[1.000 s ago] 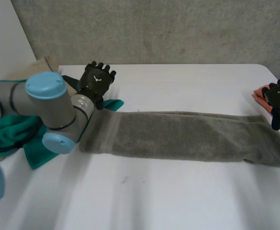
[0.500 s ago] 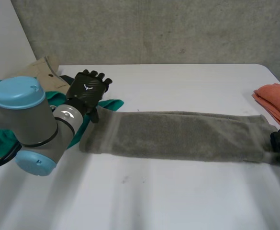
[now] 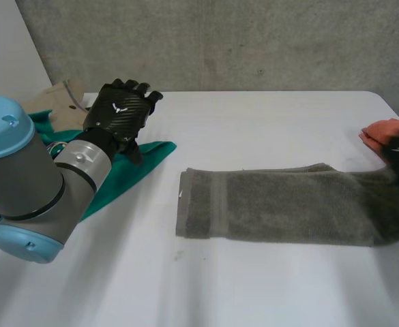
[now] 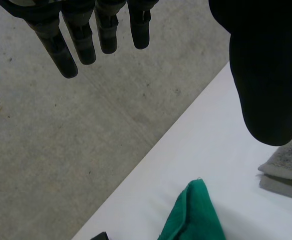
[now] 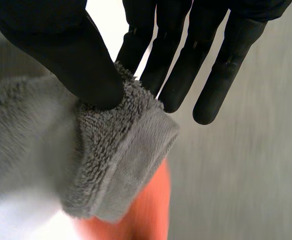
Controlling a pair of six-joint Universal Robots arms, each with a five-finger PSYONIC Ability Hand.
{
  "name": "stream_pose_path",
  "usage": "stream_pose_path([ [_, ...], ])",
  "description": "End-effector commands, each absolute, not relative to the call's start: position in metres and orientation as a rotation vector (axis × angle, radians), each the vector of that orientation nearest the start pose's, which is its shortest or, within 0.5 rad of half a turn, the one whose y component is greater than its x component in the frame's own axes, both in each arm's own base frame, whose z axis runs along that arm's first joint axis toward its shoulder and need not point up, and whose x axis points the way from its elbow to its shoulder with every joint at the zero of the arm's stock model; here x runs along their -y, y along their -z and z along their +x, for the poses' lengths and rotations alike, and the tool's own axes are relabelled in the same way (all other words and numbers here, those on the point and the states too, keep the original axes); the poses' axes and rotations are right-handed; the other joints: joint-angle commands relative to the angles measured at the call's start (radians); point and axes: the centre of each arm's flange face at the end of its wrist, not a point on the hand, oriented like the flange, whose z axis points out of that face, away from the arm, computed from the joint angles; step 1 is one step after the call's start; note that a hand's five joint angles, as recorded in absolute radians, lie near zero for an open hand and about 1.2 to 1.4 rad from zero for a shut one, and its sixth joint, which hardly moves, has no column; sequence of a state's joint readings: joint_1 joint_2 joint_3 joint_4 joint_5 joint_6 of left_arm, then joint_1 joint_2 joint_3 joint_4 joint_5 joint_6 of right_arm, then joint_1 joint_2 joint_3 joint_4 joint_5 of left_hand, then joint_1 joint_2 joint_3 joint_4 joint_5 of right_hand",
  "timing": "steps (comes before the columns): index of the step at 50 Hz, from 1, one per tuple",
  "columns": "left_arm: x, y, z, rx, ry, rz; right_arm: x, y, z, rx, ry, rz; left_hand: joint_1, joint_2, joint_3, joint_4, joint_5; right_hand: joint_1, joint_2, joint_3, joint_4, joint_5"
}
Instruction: Fold the laundry.
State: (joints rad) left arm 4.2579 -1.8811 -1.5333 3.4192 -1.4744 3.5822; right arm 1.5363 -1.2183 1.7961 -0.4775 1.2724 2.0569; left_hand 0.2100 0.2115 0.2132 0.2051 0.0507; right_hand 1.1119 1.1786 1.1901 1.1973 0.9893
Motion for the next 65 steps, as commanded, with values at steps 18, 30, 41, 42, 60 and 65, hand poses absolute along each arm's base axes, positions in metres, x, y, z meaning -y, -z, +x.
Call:
stream_pose_path([
  [18,0.266,-0.225,-0.293,-2.032,2.249,1.119,0.219,-0.163,0.328,1.416,-2.192,1.676,-0.036,-0.037,-0.039,-0.031,-0.051,-0.937,-1.004,-1.016,-1.023,-0.989],
  [30,0.242,-0.208,-0.338,-2.03,2.286,1.291,0.243,-0.158,0.235,2.411,-1.845,1.186,-0.036,-0.037,-0.039,-0.031,-0.051,-0.937,-1.004,-1.016,-1.023,-0.989],
  [41,0.226,-0.198,-0.352,-2.047,2.28,1.375,0.273,-0.132,0.195,2.333,-1.655,1.069,-0.036,-0.037,-0.039,-0.031,-0.051,0.115,0.049,0.037,0.03,0.063],
  [42,0.222,-0.198,-0.357,-2.047,2.296,1.396,0.274,-0.133,0.196,2.322,-1.666,1.067,-0.036,-0.037,-0.039,-0.031,-0.051,0.101,0.034,0.022,0.015,0.049],
  [60,0.255,-0.132,-0.417,-2.197,2.251,1.138,0.251,-0.136,0.22,2.297,-1.727,1.161,-0.011,-0.013,-0.014,-0.006,-0.026,-0.018,-0.085,-0.096,-0.103,-0.07],
  [65,0.271,-0.118,-0.389,-2.174,2.032,1.067,0.253,-0.137,0.22,2.272,-1.741,1.16,-0.02,-0.021,-0.023,-0.015,-0.035,0.284,0.218,0.206,0.199,0.232],
])
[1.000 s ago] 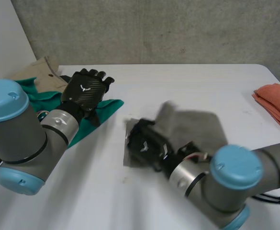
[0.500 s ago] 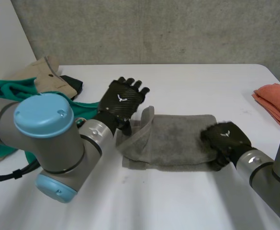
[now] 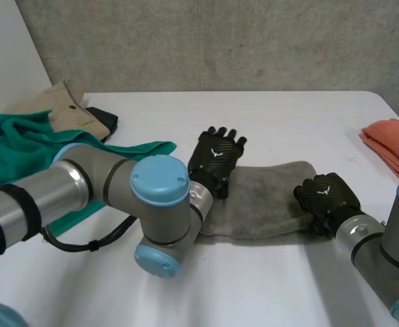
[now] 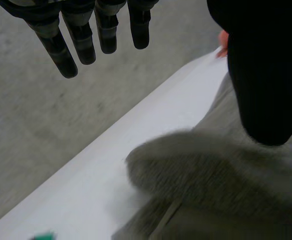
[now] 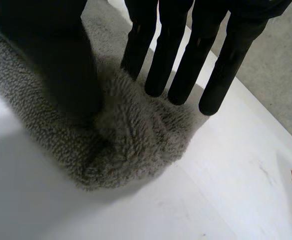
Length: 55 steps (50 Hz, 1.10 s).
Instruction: Fold the laundry.
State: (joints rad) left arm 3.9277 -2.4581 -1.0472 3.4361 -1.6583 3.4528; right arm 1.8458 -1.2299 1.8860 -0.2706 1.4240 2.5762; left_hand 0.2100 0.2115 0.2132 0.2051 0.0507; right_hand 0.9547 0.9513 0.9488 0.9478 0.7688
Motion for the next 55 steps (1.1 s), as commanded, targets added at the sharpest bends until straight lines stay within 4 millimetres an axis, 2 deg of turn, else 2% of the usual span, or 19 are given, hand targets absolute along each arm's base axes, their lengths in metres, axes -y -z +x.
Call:
stream_pose_path([
  [1,0.272,-0.115,-0.383,-2.171,1.987,1.061,0.253,-0.137,0.22,-2.353,1.804,-1.207,-0.023,-0.024,-0.026,-0.018,-0.038,0.442,0.445,0.447,0.448,0.453],
  [4,0.271,-0.113,-0.365,-2.166,1.882,1.052,0.254,-0.137,0.22,-2.354,1.81,-1.217,-0.032,-0.033,-0.035,-0.027,-0.047,0.442,0.445,0.447,0.448,0.453],
  [9,0.25,-0.149,-0.352,-2.147,1.936,1.043,0.256,-0.143,0.22,-2.349,1.854,-1.3,-0.036,-0.037,-0.039,-0.031,-0.051,0.442,0.445,0.447,0.448,0.453],
  [12,0.25,-0.178,-0.348,-2.091,2.066,1.005,0.263,-0.152,0.219,-2.356,1.955,-1.475,-0.036,-0.037,-0.039,-0.031,-0.051,0.442,0.445,0.447,0.448,0.453],
  [15,0.259,-0.188,-0.336,-2.069,2.09,0.958,0.271,-0.163,0.221,-2.333,2.072,-1.66,-0.036,-0.037,-0.039,-0.031,-0.051,0.442,0.445,0.447,0.448,0.453],
  [18,0.272,-0.197,-0.321,-2.054,2.096,0.897,0.26,-0.181,0.257,-2.092,2.218,-1.81,-0.036,-0.037,-0.039,-0.031,-0.051,0.442,0.445,0.447,0.448,0.453],
  [22,0.28,-0.209,-0.31,-2.045,2.117,0.857,0.217,-0.2,0.326,-1.563,2.384,-1.887,-0.036,-0.037,-0.039,-0.031,-0.051,0.442,0.445,0.447,0.448,0.453],
  [25,0.279,-0.212,-0.309,-2.048,2.125,0.861,0.183,-0.172,0.364,-1.257,2.288,-1.954,-0.036,-0.037,-0.039,-0.031,-0.051,0.442,0.445,0.447,0.448,0.453],
  [29,0.272,-0.213,-0.304,-2.055,2.118,0.871,0.156,-0.139,0.379,-1.105,2.123,-2.043,-0.036,-0.037,-0.039,-0.031,-0.051,0.442,0.445,0.447,0.448,0.453],
  [30,0.271,-0.212,-0.304,-2.057,2.112,0.875,0.148,-0.131,0.381,-1.087,2.088,-2.07,-0.036,-0.037,-0.039,-0.031,-0.051,0.001,0.004,0.007,0.008,0.012],
  [32,0.27,-0.21,-0.304,-2.059,2.11,0.881,0.15,-0.13,0.38,-1.103,2.096,-2.074,-0.036,-0.037,-0.039,-0.031,-0.051,-0.697,-0.693,-0.691,-0.69,-0.685],
  [33,0.27,-0.21,-0.304,-2.058,2.113,0.881,0.153,-0.132,0.378,-1.138,2.111,-2.056,-0.036,-0.037,-0.039,-0.031,-0.051,-0.78,-0.777,-0.774,-0.773,-0.769],
  [37,0.269,-0.214,-0.308,-2.05,2.147,0.905,0.164,-0.158,0.372,-1.285,2.188,-1.88,-0.036,-0.037,-0.039,-0.031,-0.051,-0.78,-0.777,-0.774,-0.773,-0.769],
  [38,0.269,-0.215,-0.309,-2.05,2.155,0.908,0.176,-0.188,0.361,-1.386,2.243,-1.693,-0.036,-0.037,-0.039,-0.031,-0.051,-0.78,-0.777,-0.774,-0.773,-0.769],
  [41,0.267,-0.222,-0.317,-2.064,2.224,0.918,0.196,-0.216,0.339,-1.546,2.237,-1.369,-0.036,-0.037,-0.039,-0.031,-0.051,-0.78,-0.777,-0.774,-0.773,-0.769],
  [44,0.249,-0.23,-0.34,-2.143,2.363,0.968,0.21,-0.218,0.318,-1.761,2.034,-1.056,-0.036,-0.037,-0.039,-0.031,-0.051,-0.78,-0.777,-0.774,-0.773,-0.769],
  [48,0.24,-0.234,-0.356,-2.255,2.457,1.031,0.231,-0.224,0.298,-1.955,1.857,-0.842,-0.036,-0.037,-0.039,-0.031,-0.051,-0.78,-0.777,-0.774,-0.773,-0.769],
  [51,0.235,-0.228,-0.362,-2.322,2.441,1.066,0.241,-0.22,0.292,-2.059,1.748,-0.792,-0.029,-0.03,-0.032,-0.024,-0.044,-0.78,-0.777,-0.774,-0.773,-0.769],
  [55,0.22,-0.193,-0.377,-2.472,2.243,1.187,0.254,-0.194,0.295,-2.179,1.592,-0.809,-0.026,-0.027,-0.029,-0.021,-0.041,-0.78,-0.777,-0.774,-0.773,-0.769],
])
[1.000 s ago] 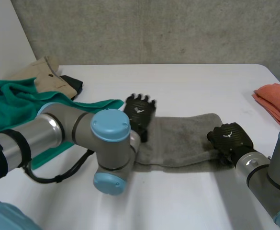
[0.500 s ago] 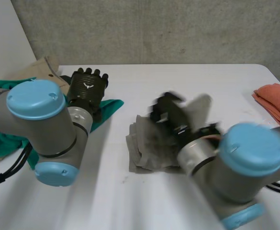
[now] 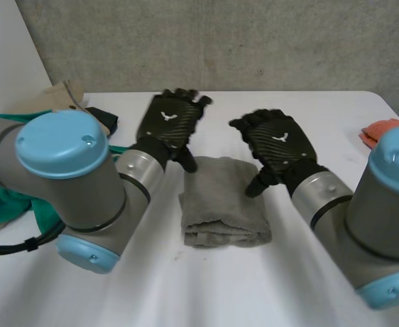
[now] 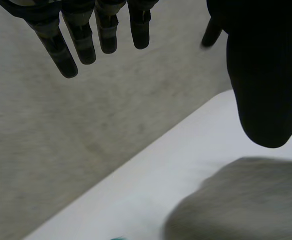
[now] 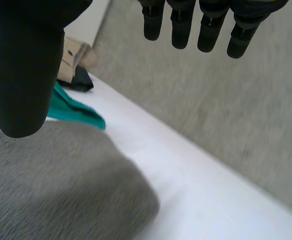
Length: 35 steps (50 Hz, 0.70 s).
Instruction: Fold the laundry.
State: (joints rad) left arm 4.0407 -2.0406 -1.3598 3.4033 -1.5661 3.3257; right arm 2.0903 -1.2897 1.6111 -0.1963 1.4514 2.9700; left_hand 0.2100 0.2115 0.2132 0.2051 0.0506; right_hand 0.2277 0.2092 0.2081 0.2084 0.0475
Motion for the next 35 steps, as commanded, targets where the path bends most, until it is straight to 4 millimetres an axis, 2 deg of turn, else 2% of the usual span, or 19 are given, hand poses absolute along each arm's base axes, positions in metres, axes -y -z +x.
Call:
stream_pose_path([
  [1,0.219,-0.188,-0.379,-2.497,2.202,1.201,0.256,-0.189,0.296,-2.196,1.563,-0.811,-0.026,-0.027,-0.029,-0.021,-0.041,-0.053,-0.035,-0.034,-0.034,-0.048],
  [3,0.217,-0.176,-0.38,-2.541,2.106,1.216,0.259,-0.177,0.297,-2.245,1.49,-0.826,-0.02,-0.021,-0.023,-0.015,-0.035,-0.053,-0.035,-0.034,-0.034,-0.048],
  [4,0.217,-0.164,-0.377,-2.581,2.0,1.203,0.261,-0.174,0.297,-2.261,1.47,-0.824,-0.02,-0.021,-0.023,-0.015,-0.035,-0.053,-0.035,-0.034,-0.034,-0.048],
  [9,0.222,-0.142,-0.363,-2.618,1.73,1.113,0.267,-0.149,0.299,-2.339,1.375,-0.851,-0.023,-0.024,-0.026,-0.018,-0.038,-0.053,-0.035,-0.034,-0.034,-0.048],
  [12,0.222,-0.141,-0.36,-2.61,1.68,1.115,0.268,-0.144,0.3,-2.348,1.359,-0.861,-0.026,-0.027,-0.029,-0.021,-0.041,-0.053,-0.035,-0.034,-0.034,-0.048],
  [17,0.226,-0.149,-0.358,-2.567,1.697,1.137,0.268,-0.15,0.301,-2.342,1.393,-0.926,-0.035,-0.036,-0.038,-0.03,-0.05,-0.053,-0.035,-0.034,-0.034,-0.048],
  [20,0.226,-0.167,-0.359,-2.525,1.775,1.146,0.266,-0.158,0.299,-2.344,1.478,-0.963,-0.036,-0.037,-0.039,-0.031,-0.051,-0.053,-0.035,-0.034,-0.034,-0.048],
  [21,0.227,-0.183,-0.36,-2.5,1.848,1.139,0.268,-0.171,0.297,-2.338,1.583,-0.962,-0.036,-0.037,-0.039,-0.031,-0.051,-0.053,-0.035,-0.034,-0.034,-0.048],
  [23,0.23,-0.205,-0.362,-2.463,1.963,1.13,0.268,-0.183,0.292,-2.325,1.715,-0.96,-0.036,-0.037,-0.039,-0.031,-0.051,-0.053,-0.035,-0.034,-0.034,-0.048],
  [25,0.232,-0.218,-0.364,-2.431,2.046,1.129,0.264,-0.187,0.289,-2.306,1.789,-0.974,-0.036,-0.037,-0.039,-0.031,-0.051,-0.053,-0.035,-0.034,-0.034,-0.048],
  [26,0.235,-0.232,-0.365,-2.399,2.127,1.128,0.258,-0.189,0.289,-2.271,1.859,-1.014,-0.036,-0.037,-0.039,-0.031,-0.051,-0.053,-0.035,-0.034,-0.034,-0.048],
  [28,0.241,-0.245,-0.364,-2.365,2.203,1.124,0.247,-0.19,0.291,-2.224,1.913,-1.074,-0.036,-0.037,-0.039,-0.031,-0.051,-0.053,-0.035,-0.034,-0.034,-0.048],
  [29,0.243,-0.251,-0.363,-2.348,2.239,1.127,0.234,-0.189,0.295,-2.17,1.949,-1.136,-0.036,-0.037,-0.039,-0.031,-0.051,-0.053,-0.035,-0.034,-0.034,-0.048],
  [31,0.251,-0.267,-0.359,-2.309,2.323,1.153,0.218,-0.186,0.3,-2.122,1.959,-1.194,-0.036,-0.037,-0.039,-0.031,-0.051,-0.053,-0.035,-0.034,-0.034,-0.048],
  [32,0.252,-0.271,-0.36,-2.301,2.345,1.177,0.205,-0.178,0.303,-2.093,1.949,-1.235,-0.036,-0.037,-0.039,-0.031,-0.051,-0.053,-0.035,-0.034,-0.034,-0.048],
  [35,0.249,-0.286,-0.365,-2.262,2.44,1.329,0.191,-0.165,0.305,-2.075,1.918,-1.266,-0.036,-0.037,-0.039,-0.031,-0.051,-0.053,-0.035,-0.034,-0.034,-0.048],
])
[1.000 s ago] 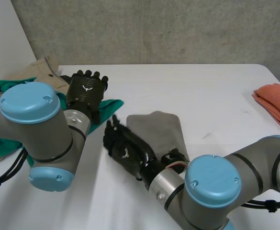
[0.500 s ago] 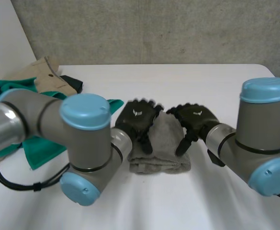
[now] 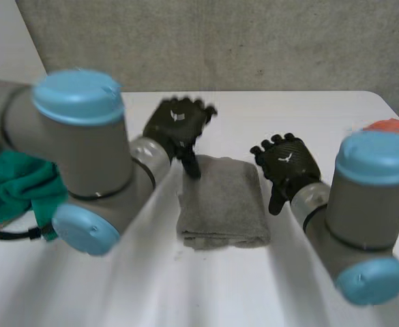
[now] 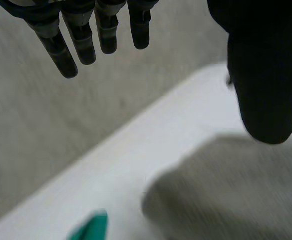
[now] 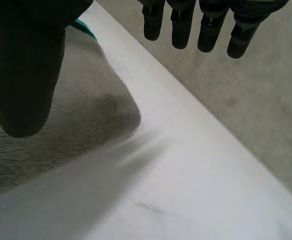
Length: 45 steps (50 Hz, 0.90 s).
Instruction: Fold the laundry.
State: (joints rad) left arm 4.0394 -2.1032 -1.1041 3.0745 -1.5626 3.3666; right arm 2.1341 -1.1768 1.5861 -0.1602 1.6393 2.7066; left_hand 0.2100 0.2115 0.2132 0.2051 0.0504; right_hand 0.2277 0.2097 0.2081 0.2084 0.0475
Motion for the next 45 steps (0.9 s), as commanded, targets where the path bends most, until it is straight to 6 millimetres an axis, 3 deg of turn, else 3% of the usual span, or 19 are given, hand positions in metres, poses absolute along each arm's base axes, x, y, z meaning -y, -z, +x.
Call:
stream_pose_path([
  [1,0.247,-0.289,-0.367,-2.255,2.458,1.38,0.183,-0.159,0.305,-2.068,1.9,-1.271,-0.036,-0.037,-0.039,-0.031,-0.05,-0.053,-0.035,-0.034,-0.034,-0.048],
  [4,0.242,-0.291,-0.37,-2.25,2.491,1.587,0.18,-0.151,0.306,-2.045,1.904,-1.2,-0.036,-0.037,-0.039,-0.031,-0.05,-0.053,-0.035,-0.034,-0.034,-0.048],
  [10,0.237,-0.289,-0.37,-2.281,2.469,1.71,0.185,-0.129,0.312,-2.027,1.896,-1.138,-0.036,-0.037,-0.039,-0.031,-0.05,-0.053,-0.035,-0.034,-0.034,-0.048],
  [20,0.231,-0.29,-0.373,-2.275,2.474,1.736,0.198,-0.104,0.322,-2.055,1.859,-1.157,-0.036,-0.037,-0.039,-0.031,-0.05,-0.053,-0.035,-0.034,-0.034,-0.048],
  [32,0.227,-0.288,-0.376,-2.283,2.464,1.755,0.209,-0.1,0.329,-2.026,1.904,-1.142,-0.036,-0.037,-0.039,-0.031,-0.05,-0.053,-0.035,-0.034,-0.034,-0.048],
  [41,0.227,-0.289,-0.376,-2.281,2.469,1.756,0.218,-0.106,0.335,-1.987,1.945,-1.116,-0.036,-0.037,-0.039,-0.031,-0.05,0.145,0.163,0.164,0.164,0.15],
  [45,0.227,-0.289,-0.376,-2.281,2.469,1.756,0.221,-0.103,0.34,-1.967,1.932,-1.127,-0.036,-0.037,-0.039,-0.031,-0.05,0.604,0.622,0.624,0.624,0.61],
])
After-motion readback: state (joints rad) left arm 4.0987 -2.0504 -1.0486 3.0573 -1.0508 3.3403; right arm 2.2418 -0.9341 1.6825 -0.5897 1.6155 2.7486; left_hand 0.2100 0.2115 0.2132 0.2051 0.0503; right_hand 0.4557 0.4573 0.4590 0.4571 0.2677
